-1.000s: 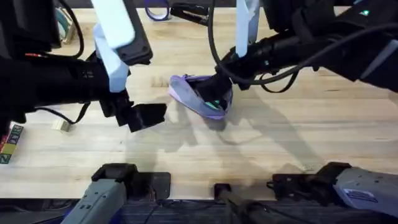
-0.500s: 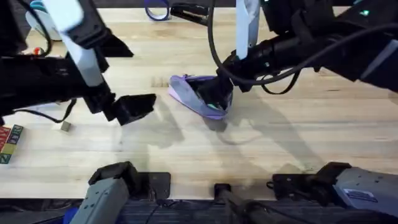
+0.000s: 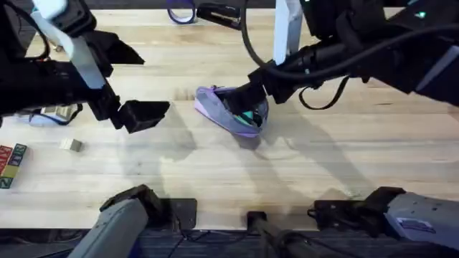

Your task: Unzip the bag, pick up the pens from the table one at a time and place them inside, then zip the bag closed.

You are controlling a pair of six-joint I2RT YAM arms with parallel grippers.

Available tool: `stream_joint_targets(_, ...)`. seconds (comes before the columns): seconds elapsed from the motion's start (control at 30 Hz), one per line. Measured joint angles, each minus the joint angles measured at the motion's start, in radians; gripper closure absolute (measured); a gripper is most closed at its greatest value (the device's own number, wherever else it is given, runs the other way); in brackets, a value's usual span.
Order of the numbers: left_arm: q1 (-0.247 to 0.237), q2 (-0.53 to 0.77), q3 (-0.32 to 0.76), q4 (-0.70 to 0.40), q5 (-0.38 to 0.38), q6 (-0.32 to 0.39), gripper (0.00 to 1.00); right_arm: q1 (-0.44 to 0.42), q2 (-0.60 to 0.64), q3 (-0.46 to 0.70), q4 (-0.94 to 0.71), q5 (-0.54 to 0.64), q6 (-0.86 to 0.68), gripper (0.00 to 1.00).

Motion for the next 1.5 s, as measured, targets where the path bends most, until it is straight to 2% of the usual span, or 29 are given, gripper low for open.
stream_joint_targets(0.2, 0.0, 0.07, 0.0, 0.0, 0.015, 0.067, 0.01, 0.0, 0.0, 0.0, 0.007, -0.006, 0.147, 0.005)
stream_joint_targets(0.5, 0.0, 0.145, 0.0, 0.001, 0.018, 0.114, 0.008, 0.0, 0.0, 0.0, 0.007, -0.006, 0.359, 0.005)
stream_joint_targets(0.83, 0.0, 0.2, 0.0, 0.025, 0.024, 0.145, 0.01, 0.0, 0.0, 0.0, 0.007, -0.011, 0.421, 0.006)
stream_joint_targets(1.1, 0.0, 0.243, 0.0, 0.105, 0.1, 0.148, 0.01, 0.0, 0.0, 0.0, 0.007, -0.014, 0.5, 0.006)
stream_joint_targets(1.5, 0.0, 0.35, 0.0, 0.116, 0.162, 0.147, 0.01, 0.0, 0.0, 0.0, 0.007, -0.014, 0.52, 0.006)
